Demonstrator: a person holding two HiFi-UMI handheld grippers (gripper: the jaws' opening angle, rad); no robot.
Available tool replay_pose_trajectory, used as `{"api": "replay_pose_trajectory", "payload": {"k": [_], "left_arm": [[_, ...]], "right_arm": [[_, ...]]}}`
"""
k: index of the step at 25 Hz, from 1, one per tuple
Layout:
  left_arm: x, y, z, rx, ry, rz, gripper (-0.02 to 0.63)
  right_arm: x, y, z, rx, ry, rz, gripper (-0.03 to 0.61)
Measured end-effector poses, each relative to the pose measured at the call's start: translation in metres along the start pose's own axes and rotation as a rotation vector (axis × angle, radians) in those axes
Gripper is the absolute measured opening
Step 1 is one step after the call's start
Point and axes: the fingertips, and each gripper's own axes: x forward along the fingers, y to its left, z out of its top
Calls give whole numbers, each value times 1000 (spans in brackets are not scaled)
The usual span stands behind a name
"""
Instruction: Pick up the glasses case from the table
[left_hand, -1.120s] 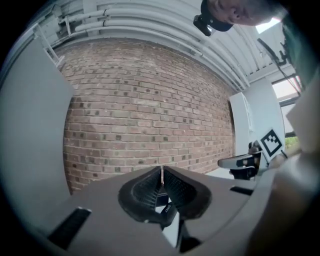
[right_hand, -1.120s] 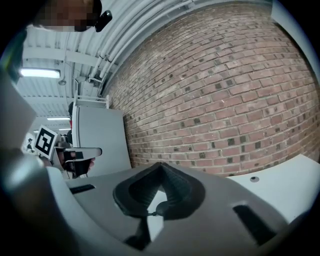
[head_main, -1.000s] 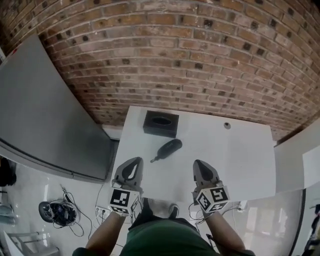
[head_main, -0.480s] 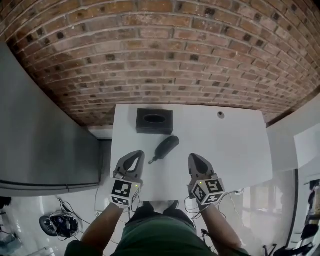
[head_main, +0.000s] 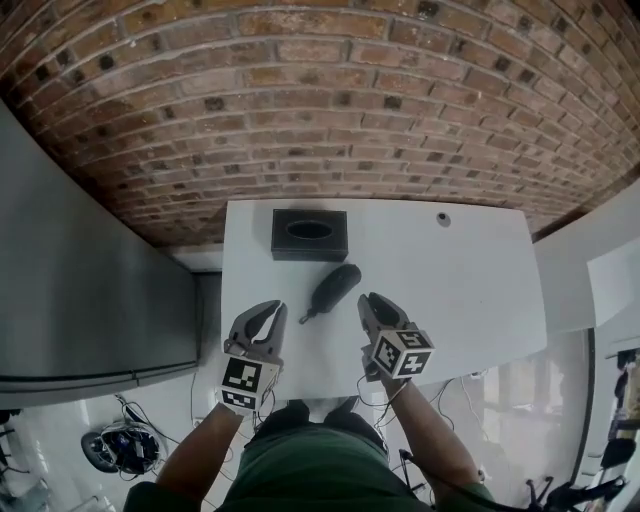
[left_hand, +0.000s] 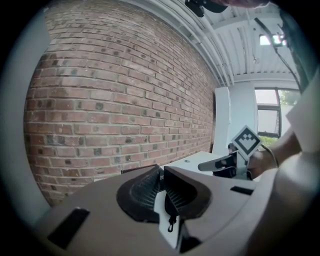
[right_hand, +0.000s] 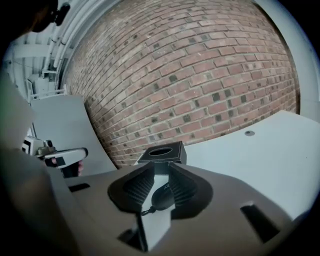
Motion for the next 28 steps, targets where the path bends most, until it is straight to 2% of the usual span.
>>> {"api": "replay_pose_trajectory", "payload": {"k": [5,9,12,15,17,28], "left_arm": [[-6,5,-14,-7,18,26,14],[-10,8,-20,-2,22,46,14],[-13,8,-25,-9,37,54,14],[-17,8,-30,-29,66,52,14],[-20,10,-31,-33,67,58,14],[-46,37,-38,-33,61,130,14]], "right_arm": [[28,-11,-23,11,79,-15,120],[49,-17,-45,101,144,-10,176],[61,-22,-60,251,178,-15,224],[71,-32,-76,484,193,-27,296],[76,-36,-82,564,195,-38,316],[113,-47,-112,648,239,-152,385]]}}
